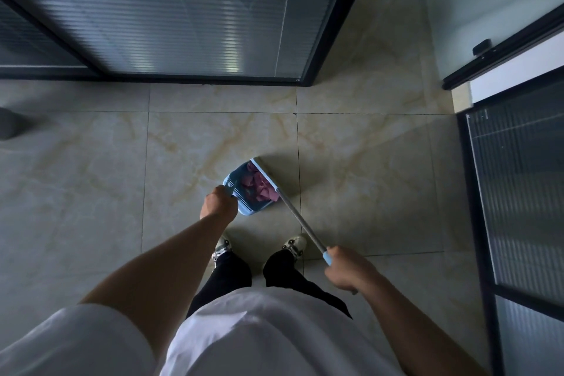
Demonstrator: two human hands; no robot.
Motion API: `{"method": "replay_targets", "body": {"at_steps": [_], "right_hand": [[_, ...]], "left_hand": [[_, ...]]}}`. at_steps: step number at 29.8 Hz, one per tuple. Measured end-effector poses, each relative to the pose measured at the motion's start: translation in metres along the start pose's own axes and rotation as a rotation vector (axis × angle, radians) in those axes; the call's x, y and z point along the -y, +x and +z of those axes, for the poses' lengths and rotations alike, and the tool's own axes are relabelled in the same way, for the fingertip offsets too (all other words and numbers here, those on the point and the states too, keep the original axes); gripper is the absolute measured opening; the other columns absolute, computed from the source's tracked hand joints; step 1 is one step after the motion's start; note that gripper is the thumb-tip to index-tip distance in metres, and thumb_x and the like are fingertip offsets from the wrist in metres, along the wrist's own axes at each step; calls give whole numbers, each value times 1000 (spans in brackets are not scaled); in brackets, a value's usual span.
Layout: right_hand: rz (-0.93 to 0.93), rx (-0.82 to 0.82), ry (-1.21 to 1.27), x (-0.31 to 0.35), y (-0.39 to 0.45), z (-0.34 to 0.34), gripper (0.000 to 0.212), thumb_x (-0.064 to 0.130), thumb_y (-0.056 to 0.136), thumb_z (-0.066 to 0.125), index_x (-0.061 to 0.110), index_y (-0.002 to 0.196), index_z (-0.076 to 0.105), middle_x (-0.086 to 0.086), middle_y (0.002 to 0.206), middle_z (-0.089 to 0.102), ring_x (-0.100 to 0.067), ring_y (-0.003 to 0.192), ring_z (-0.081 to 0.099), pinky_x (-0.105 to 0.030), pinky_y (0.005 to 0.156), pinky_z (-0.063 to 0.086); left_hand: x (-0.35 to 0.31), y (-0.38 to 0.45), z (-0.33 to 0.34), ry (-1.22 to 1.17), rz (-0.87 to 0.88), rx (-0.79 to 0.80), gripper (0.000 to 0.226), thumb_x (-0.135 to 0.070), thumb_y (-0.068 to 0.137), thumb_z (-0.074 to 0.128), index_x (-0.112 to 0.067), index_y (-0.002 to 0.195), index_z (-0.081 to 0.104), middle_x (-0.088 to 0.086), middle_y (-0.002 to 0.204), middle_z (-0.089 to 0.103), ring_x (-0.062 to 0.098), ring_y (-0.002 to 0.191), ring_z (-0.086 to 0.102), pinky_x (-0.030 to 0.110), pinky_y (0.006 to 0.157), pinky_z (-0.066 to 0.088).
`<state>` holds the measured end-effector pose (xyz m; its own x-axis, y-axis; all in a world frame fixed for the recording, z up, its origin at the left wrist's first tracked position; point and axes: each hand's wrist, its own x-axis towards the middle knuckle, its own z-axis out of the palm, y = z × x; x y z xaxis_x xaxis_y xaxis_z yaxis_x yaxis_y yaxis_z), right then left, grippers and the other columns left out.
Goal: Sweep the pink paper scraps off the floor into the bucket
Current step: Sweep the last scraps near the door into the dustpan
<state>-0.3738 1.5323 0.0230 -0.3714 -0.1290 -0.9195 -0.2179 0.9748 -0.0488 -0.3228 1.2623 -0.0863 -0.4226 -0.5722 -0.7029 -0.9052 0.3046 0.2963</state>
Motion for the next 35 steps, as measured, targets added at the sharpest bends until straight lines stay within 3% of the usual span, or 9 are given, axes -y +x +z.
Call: {"method": "replay_targets", "body": {"at_steps": [2,6,15,19,23,26,28,31,35], "right_hand": [[-1,-8,54,-11,-2,0,28,16,84,45,11,110,55,-9,113,62,-27,91,60,-27,68,44],[89,-56,181,-28,-11,9,61,23,86,49,19,145,39,-5,141,51,-24,126,51,-27,91,43],[159,-72,209,-23,-4,14,57,22,89,45,14,145,37,-8,142,48,-27,121,53,-30,86,47],[101,-39,108,-9,2,11,31,15,84,43,10,113,53,-5,105,60,-18,69,57,-24,56,46],[55,23,-19,5,1,18,42,18,83,40,15,122,52,-8,124,59,-27,105,61,-32,82,47],[34,51,31,5,-8,11,49,20,89,43,14,137,45,-10,136,53,-28,119,55,-31,90,44],[30,21,89,-2,-13,6,49,21,89,46,11,137,47,-11,132,57,-27,112,58,-29,86,45],[42,-15,168,-19,-22,7,25,21,84,50,16,106,58,-6,96,63,-30,103,61,-26,63,40],[132,-54,261,-27,-21,14,59,25,87,53,18,144,41,-7,142,51,-25,130,48,-27,96,40]], "left_hand": [[1,-1,1,-4,0,1,28,-15,89,50,-6,114,60,21,108,65,38,98,62,32,69,44],[8,-3,3,11,10,7,26,-14,89,48,-5,110,60,21,106,65,37,96,63,31,67,43],[26,-14,-3,-12,-1,-28,24,-16,89,48,-8,108,60,20,102,66,38,92,63,31,65,43],[35,-19,-5,-20,-33,-49,25,-18,89,48,-9,109,59,19,102,66,37,89,63,35,69,51],[34,-21,0,-29,-33,-44,27,-16,90,48,-7,113,58,20,105,65,38,93,63,36,71,50],[28,-20,3,-34,-26,-36,27,-15,90,49,-7,115,57,22,109,65,39,98,62,35,73,46],[26,-18,1,-28,-30,-39,26,-15,90,49,-6,114,57,21,107,65,38,96,63,34,72,46],[28,-16,-2,-49,-41,-35,25,-15,90,47,-6,111,58,21,104,66,37,92,63,34,70,48],[37,-18,-7,-101,-46,-56,24,-17,90,49,-8,110,60,20,103,66,37,91,63,35,70,48]]}}
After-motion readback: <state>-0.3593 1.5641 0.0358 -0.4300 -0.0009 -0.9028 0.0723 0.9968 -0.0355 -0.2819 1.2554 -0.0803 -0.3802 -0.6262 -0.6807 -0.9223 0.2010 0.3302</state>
